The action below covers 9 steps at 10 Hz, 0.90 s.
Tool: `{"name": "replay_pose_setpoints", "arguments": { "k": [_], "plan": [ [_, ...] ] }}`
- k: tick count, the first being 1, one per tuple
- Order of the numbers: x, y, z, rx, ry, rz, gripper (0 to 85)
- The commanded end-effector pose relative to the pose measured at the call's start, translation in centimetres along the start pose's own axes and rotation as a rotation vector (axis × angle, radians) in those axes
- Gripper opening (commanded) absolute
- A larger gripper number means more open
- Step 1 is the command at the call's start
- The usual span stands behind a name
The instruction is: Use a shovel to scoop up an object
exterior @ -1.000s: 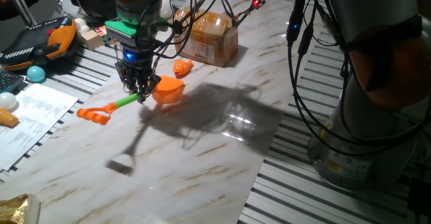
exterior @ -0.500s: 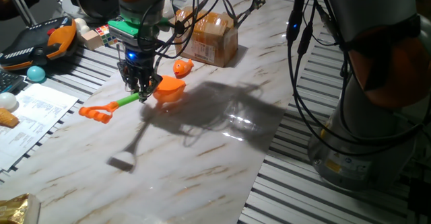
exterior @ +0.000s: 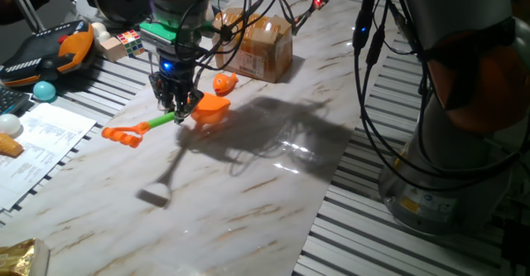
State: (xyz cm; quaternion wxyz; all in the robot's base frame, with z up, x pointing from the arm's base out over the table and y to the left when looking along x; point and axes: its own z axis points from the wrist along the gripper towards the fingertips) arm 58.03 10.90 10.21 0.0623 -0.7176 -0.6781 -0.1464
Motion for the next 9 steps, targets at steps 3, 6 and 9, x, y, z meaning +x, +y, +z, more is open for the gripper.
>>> {"name": "replay_pose_setpoints", "arguments": {
  "k": [3,6,9],
  "plan": [
    [-0.6,-0.1,0.0,-0.007,-0.002,-0.009,0.7],
    [-1.3,-0.2,-0.1,-0.01,-0.005,-0.012,0.7],
    [-2.2,-0.4,0.0,-0.013,-0.008,-0.019,0.7]
  ]
}}
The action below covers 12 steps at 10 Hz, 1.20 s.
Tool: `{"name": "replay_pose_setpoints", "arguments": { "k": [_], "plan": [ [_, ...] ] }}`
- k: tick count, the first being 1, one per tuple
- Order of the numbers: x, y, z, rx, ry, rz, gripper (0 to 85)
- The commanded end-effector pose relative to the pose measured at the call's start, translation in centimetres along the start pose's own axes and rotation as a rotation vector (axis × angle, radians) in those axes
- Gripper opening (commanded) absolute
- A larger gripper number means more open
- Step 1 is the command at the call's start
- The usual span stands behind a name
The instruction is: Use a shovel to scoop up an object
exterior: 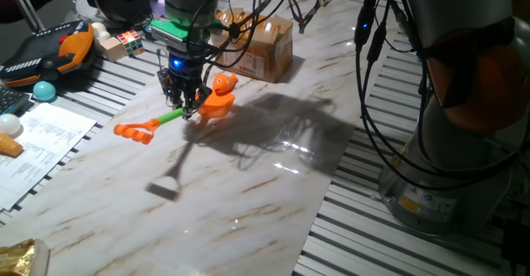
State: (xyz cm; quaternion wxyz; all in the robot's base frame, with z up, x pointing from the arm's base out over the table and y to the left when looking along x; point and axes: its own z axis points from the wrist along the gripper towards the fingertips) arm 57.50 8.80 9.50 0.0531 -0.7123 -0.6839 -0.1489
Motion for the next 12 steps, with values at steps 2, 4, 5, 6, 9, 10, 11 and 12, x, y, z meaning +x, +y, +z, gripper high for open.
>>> {"name": "replay_pose_setpoints", "arguments": {
  "k": [2,4,5,6,9,10,11,12],
  "plan": [
    [-0.5,-0.15,-0.17,-0.002,-0.003,-0.001,0.7],
    [-0.98,-0.34,-0.31,-0.005,-0.003,-0.005,0.7],
    [-1.17,-0.42,-0.26,-0.009,-0.003,-0.007,0.7],
    [-1.21,-0.44,-0.25,-0.012,-0.003,-0.008,0.7],
    [-0.97,-0.36,-0.16,-0.012,0.002,-0.004,0.7],
    [-0.96,-0.35,-0.18,-0.011,0.003,-0.006,0.7],
    [-0.99,-0.33,-0.16,-0.013,0.003,-0.007,0.7],
    [-1.03,-0.3,-0.01,-0.016,0.006,-0.008,0.7]
  ]
}}
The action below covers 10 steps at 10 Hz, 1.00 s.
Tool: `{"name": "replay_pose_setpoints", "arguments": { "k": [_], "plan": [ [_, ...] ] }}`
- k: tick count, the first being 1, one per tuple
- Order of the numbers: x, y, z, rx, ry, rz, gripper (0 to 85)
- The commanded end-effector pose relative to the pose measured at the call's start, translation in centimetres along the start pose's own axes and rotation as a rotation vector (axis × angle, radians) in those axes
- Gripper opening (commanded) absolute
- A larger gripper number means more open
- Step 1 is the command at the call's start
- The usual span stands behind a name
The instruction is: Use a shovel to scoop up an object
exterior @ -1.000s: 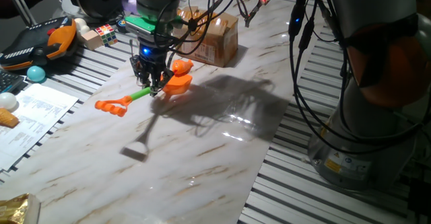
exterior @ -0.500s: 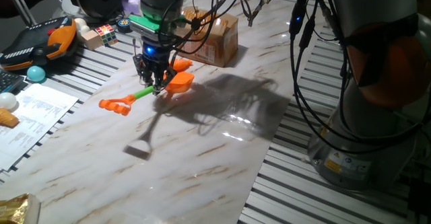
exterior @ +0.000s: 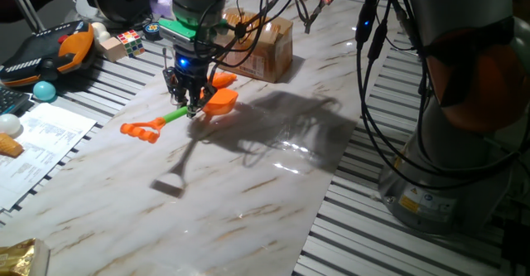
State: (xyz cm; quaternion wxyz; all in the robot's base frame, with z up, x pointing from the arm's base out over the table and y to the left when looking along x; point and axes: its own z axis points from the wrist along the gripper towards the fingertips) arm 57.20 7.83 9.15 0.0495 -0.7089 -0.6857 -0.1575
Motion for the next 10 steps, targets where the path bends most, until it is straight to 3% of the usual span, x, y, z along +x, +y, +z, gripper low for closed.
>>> {"name": "replay_pose_setpoints", "arguments": {
  "k": [1,10],
  "plan": [
    [-0.04,0.04,0.18,-0.001,0.006,-0.003,0.7],
    [-0.01,0.16,0.16,0.008,0.007,-0.032,0.7]
  ]
}}
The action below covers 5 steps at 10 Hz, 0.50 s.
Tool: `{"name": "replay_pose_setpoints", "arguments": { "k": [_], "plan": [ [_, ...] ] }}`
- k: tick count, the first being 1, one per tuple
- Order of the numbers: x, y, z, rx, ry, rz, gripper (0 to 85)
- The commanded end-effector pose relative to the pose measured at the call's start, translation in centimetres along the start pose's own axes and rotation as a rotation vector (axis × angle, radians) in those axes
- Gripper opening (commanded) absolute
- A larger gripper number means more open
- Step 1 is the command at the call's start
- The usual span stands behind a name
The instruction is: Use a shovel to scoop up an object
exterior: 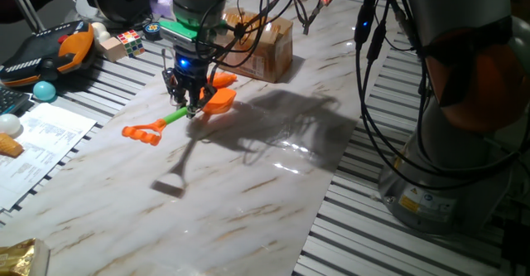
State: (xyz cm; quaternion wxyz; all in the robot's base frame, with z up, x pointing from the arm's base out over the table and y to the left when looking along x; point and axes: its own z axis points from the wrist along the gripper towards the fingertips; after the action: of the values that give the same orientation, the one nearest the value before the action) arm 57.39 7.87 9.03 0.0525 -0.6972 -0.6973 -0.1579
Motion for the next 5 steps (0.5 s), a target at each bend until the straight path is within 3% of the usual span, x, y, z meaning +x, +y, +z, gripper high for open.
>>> {"name": "replay_pose_setpoints", "arguments": {
  "k": [1,5],
  "plan": [
    [0.03,0.02,0.0,0.001,0.0,-0.003,0.7],
    [0.02,0.05,-0.02,-0.007,-0.002,0.001,0.7]
  ]
}}
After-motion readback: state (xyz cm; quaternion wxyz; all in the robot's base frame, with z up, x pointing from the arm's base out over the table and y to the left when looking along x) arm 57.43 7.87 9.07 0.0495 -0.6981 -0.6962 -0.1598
